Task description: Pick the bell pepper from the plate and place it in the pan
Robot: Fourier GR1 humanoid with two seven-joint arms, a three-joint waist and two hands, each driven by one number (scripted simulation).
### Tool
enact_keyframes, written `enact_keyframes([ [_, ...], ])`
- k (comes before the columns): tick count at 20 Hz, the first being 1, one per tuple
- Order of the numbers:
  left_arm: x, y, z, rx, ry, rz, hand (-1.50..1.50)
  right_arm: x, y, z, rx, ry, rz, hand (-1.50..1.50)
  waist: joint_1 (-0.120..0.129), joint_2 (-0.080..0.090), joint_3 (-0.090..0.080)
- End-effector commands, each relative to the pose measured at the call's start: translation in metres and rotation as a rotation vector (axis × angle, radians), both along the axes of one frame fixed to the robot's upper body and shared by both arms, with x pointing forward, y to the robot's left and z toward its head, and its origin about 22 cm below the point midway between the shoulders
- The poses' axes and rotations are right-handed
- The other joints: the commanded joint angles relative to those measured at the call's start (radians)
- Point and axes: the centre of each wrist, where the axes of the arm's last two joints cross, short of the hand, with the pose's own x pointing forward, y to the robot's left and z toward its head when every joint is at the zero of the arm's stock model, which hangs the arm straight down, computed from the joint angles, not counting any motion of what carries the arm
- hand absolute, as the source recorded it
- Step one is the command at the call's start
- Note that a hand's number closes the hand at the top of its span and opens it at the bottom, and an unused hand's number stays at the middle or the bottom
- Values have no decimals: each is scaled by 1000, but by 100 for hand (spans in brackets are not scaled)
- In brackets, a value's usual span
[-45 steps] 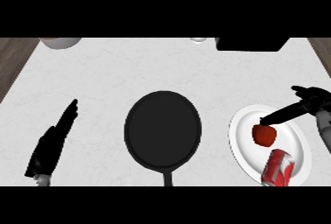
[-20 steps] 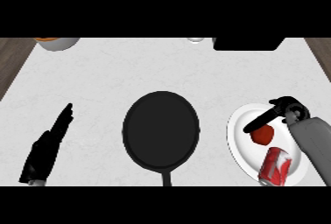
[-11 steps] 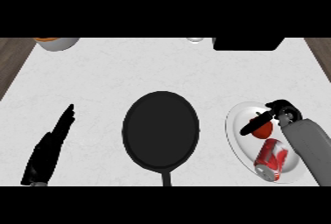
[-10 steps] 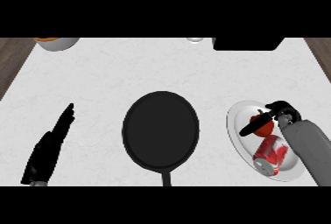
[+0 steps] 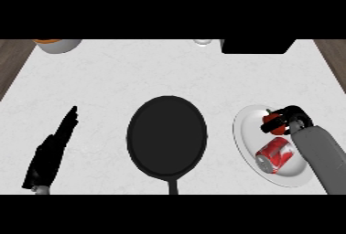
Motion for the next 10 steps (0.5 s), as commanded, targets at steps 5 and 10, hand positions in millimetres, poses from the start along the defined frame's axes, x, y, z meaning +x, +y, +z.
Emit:
enact_keyframes([
  [5, -22, -1, -10, -2, 15, -5, 0, -11, 22, -21, 74, 41, -116, 150, 5, 5, 13],
  [10, -4, 6, -10, 5, 10, -6, 0, -27, 40, -3, -68, -84, 697, 150, 19, 6, 12],
])
